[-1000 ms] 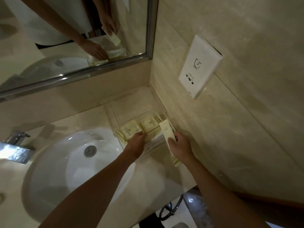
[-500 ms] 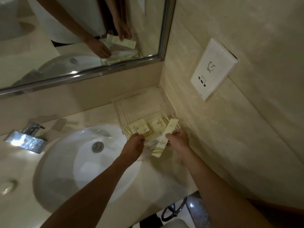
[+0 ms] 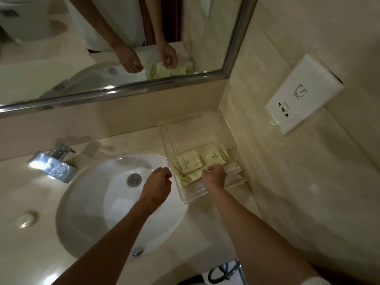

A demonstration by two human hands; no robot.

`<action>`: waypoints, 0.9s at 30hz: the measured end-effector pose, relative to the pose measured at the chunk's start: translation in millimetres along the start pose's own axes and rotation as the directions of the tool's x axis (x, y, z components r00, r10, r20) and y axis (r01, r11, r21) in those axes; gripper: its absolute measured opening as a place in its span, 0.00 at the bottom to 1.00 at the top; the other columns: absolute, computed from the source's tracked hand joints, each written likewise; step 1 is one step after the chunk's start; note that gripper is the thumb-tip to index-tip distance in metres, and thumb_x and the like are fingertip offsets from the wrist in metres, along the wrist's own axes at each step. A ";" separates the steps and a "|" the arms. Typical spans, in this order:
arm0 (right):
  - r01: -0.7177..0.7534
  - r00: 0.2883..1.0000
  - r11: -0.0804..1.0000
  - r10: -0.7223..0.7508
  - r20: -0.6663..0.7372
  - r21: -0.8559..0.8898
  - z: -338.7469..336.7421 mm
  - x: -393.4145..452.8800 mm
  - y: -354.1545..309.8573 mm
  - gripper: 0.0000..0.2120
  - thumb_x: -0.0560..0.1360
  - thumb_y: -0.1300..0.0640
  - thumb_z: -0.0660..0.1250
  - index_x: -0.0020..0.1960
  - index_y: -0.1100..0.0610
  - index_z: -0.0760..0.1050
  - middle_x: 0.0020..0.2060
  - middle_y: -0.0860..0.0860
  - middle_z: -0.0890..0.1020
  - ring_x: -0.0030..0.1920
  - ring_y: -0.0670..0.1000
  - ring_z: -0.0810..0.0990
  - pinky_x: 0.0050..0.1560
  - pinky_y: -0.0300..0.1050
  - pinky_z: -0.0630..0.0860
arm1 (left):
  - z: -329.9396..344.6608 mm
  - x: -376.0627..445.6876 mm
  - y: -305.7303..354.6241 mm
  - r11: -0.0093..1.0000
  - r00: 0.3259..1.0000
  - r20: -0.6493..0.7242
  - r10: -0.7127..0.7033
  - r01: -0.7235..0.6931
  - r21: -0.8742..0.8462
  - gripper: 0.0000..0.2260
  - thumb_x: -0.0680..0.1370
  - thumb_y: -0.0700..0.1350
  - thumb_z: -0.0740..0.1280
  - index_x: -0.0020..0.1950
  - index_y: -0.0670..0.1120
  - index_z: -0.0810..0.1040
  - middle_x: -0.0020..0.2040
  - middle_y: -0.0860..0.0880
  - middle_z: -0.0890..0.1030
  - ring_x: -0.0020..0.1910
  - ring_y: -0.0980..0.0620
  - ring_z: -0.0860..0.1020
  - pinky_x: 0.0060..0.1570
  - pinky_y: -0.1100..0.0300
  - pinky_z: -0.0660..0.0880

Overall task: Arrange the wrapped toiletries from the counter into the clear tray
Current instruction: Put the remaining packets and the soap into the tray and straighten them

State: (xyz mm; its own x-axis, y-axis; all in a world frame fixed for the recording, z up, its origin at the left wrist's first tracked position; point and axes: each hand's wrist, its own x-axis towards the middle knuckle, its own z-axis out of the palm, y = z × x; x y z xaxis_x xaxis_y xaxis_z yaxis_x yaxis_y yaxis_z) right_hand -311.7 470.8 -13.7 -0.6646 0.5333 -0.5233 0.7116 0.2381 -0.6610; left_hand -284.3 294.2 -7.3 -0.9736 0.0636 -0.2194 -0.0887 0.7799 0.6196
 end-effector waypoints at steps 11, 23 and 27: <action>0.119 0.990 0.940 -0.088 0.110 -0.319 -3.0 1.4 6.7 0.14 0.75 0.62 0.67 0.59 0.64 0.72 0.57 0.61 0.79 0.55 0.61 0.80 0.48 0.46 0.76 | -7.5 -4.1 -5.6 1.000 0.999 0.050 -0.006 0.005 0.023 0.09 0.75 0.34 0.61 0.52 0.42 0.78 0.51 0.44 0.80 0.49 0.46 0.77 0.50 0.49 0.77; 0.232 0.968 0.849 -0.153 0.200 -0.476 -15.4 -7.8 6.6 0.13 0.75 0.60 0.66 0.59 0.62 0.74 0.56 0.58 0.79 0.54 0.59 0.80 0.45 0.45 0.74 | -17.3 -10.5 0.8 0.997 0.999 0.052 0.009 -0.013 0.071 0.10 0.76 0.34 0.60 0.52 0.41 0.79 0.50 0.44 0.80 0.50 0.46 0.77 0.51 0.51 0.76; 0.358 0.929 0.798 -0.255 0.267 -0.484 -14.9 -20.9 -5.4 0.07 0.76 0.59 0.64 0.52 0.60 0.76 0.47 0.56 0.81 0.47 0.57 0.80 0.40 0.45 0.72 | -31.1 -17.6 0.4 0.997 1.000 0.014 -0.013 0.012 0.080 0.09 0.75 0.35 0.61 0.50 0.42 0.79 0.49 0.45 0.80 0.48 0.46 0.78 0.47 0.57 0.74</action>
State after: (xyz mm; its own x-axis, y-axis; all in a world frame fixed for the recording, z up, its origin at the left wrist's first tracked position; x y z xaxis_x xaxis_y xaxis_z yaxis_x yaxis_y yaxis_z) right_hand -298.3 470.5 8.8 -0.8597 0.2184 -0.4617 0.4407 0.7741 -0.4545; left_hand -273.8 274.0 20.3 -0.9692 0.0624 -0.2381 -0.0830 0.8279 0.5548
